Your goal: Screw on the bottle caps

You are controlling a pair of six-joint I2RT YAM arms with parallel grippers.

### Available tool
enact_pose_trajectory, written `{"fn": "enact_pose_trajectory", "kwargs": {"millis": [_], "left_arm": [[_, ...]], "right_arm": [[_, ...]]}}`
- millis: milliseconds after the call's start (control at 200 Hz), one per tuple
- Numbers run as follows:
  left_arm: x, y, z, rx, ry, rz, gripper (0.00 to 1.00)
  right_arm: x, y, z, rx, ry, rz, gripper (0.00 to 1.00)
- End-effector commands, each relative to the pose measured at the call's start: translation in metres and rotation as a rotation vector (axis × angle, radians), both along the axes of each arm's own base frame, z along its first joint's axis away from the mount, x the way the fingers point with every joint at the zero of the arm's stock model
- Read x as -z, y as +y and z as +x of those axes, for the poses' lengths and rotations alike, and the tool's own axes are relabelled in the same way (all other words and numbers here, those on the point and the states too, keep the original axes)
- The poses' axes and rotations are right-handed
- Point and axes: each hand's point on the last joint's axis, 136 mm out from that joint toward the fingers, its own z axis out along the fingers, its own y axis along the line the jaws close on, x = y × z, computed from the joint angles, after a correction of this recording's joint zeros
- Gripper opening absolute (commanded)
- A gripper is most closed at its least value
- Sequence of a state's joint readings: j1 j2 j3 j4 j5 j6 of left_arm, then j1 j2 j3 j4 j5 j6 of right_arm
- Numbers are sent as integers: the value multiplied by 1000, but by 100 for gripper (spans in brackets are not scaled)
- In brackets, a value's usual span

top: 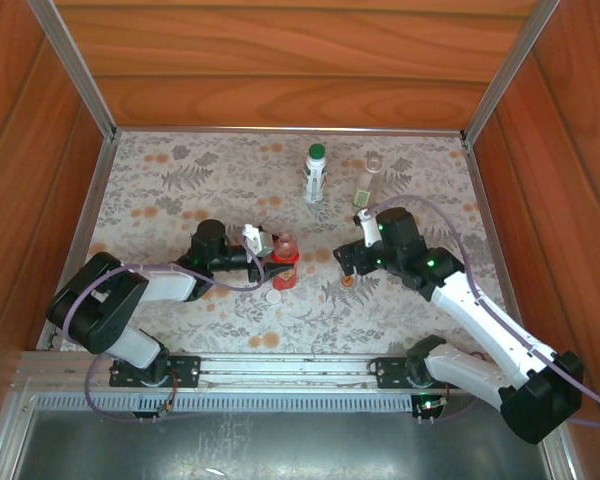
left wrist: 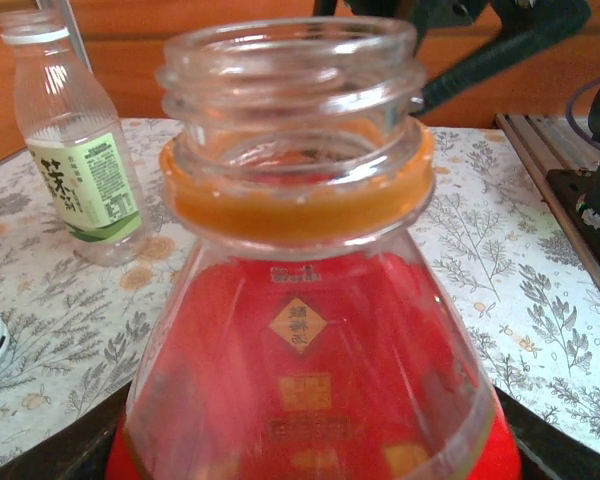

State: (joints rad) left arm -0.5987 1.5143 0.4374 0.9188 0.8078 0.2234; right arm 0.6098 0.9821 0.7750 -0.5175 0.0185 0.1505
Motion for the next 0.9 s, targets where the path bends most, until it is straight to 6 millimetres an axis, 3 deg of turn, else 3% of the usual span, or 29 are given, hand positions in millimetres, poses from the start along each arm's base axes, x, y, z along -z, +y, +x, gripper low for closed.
{"fn": "enact_pose_trajectory", "kwargs": {"millis": [0, 315, 520, 894], "left_arm": [[7, 2, -4, -1, -5, 23, 63], [5, 3, -3, -21, -6, 13, 64], [5, 2, -1, -28, 4, -5, 64], [5, 3, -1, -28, 7, -10, 64]], "right_arm": [[20, -2, -6, 53, 34, -28, 92], [81, -4, -8, 152, 92, -20, 75], [104, -2, -9, 120, 110, -90, 58], [134, -10, -6, 190, 162, -164, 47]]}}
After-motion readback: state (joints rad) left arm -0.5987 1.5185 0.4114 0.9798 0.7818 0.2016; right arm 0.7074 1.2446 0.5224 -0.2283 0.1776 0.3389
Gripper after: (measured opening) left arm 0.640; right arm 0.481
